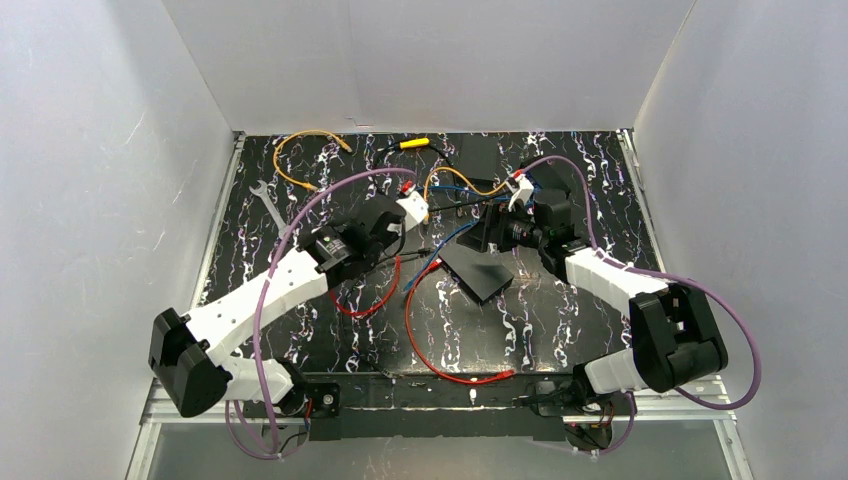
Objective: Insert the plug into the switch port
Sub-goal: Pick up the connector from the center of the board.
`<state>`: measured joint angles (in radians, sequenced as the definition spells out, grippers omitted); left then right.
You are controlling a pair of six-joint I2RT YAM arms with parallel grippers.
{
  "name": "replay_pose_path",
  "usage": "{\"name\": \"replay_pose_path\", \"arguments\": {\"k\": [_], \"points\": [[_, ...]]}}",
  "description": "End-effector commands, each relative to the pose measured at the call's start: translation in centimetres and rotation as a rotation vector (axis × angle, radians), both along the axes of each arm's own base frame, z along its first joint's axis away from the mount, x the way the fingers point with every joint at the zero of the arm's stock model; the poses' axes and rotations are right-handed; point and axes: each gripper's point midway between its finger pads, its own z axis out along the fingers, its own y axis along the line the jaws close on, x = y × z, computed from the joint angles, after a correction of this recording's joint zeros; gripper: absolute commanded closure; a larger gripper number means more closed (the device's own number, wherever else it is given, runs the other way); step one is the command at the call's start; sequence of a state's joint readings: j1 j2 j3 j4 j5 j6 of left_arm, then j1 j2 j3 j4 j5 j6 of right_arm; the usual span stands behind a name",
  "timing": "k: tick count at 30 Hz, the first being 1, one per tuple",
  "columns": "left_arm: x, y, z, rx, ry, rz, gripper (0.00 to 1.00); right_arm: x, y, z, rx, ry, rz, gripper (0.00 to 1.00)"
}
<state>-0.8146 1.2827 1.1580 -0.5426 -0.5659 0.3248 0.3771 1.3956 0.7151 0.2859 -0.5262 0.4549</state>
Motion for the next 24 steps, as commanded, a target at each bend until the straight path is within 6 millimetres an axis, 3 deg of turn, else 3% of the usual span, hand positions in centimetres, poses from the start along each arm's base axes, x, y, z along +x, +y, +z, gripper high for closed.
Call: {"name": "replay_pose_path", "arguments": {"k": [1,10,16,24], "points": [[0.6,-2.5,0.8,-0.076,-0.106,-0.055,1.00,-0.1,1.4,2.8,0.116,-0.044,-0.016,0.06],[-1.1,-5.9,-1.7,-0.130,-0.122,-0.183,1.00,-1.3,5.1,4.9,0.319,0.064,-0.166,0.11],[-2.2,-7.1,-2.7,-0.160,-0.153,-0.253,1.00,-1.5,6.6,6.6,0.461,0.173,-0.220,0.16],[-2.8,-8.4,-3.1,-0.166,-0.202,-0.312,1.00,-2.1,8.5,6.3,0.409,0.267,-0.295,0.27]]}}
